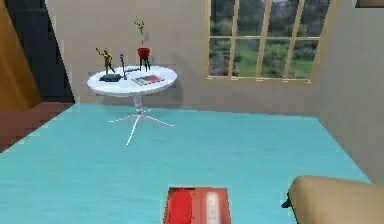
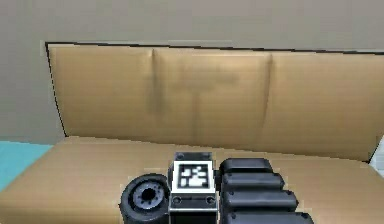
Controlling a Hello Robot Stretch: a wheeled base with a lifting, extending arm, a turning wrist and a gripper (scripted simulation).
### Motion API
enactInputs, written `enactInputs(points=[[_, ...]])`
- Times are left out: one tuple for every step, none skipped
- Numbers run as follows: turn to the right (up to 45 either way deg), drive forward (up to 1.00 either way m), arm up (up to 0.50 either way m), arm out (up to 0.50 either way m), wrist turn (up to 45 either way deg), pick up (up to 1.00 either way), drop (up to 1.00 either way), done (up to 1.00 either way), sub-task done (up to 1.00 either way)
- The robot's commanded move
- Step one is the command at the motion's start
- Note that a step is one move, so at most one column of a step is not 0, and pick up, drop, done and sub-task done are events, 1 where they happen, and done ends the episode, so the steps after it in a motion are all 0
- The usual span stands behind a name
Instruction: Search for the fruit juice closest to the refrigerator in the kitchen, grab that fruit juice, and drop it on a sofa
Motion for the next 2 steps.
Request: enactInputs(points=[[-18.0,0.00,0.00,0.00,0.0,0.00,0.00,0.00,0.00],[45.0,0.00,0.00,0.00,0.0,0.00,0.00,0.00,0.00]])
